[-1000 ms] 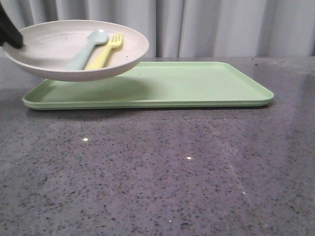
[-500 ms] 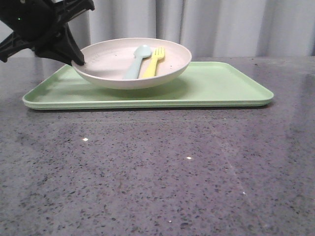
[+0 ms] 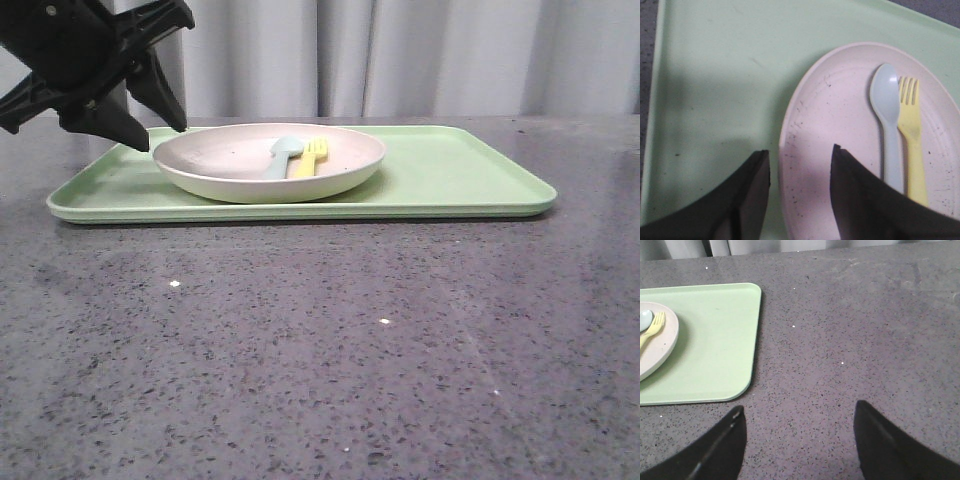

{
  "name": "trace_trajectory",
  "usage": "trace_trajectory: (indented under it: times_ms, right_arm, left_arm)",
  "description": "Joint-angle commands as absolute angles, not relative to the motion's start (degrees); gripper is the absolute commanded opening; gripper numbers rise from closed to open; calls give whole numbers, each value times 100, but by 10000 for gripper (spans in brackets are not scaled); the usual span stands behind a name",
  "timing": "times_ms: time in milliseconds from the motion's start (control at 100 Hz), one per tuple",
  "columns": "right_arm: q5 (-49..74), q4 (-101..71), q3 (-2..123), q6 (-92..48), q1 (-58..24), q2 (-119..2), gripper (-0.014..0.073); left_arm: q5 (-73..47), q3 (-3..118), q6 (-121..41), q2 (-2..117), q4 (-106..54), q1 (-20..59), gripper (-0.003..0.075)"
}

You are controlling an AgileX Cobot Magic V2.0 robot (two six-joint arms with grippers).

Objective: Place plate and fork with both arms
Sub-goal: 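Lower the plate onto the tray, open the left gripper, withdraw, then move the right gripper above the yellow fork on the plate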

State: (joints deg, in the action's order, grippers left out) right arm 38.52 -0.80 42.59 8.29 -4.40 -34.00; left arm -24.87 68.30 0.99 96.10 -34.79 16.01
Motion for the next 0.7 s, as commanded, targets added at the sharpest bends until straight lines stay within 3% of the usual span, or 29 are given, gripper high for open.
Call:
trace_trajectory:
  times_ms: [0,300,690]
  right_arm:
    - [3461,-55,4443,759,-446,-3447,476]
    - [3341,-60,4475,759,-710,-3516,476]
    - [3961,-80,5497,759,-1370,-4596,476]
  left_arm:
    - [-2269,7020,122,9302,-3521,1643,302]
    - [-2248,6860,122,8451,-2748,1631,301]
    - [-1984,5100,122,6028,-1888,1176,248]
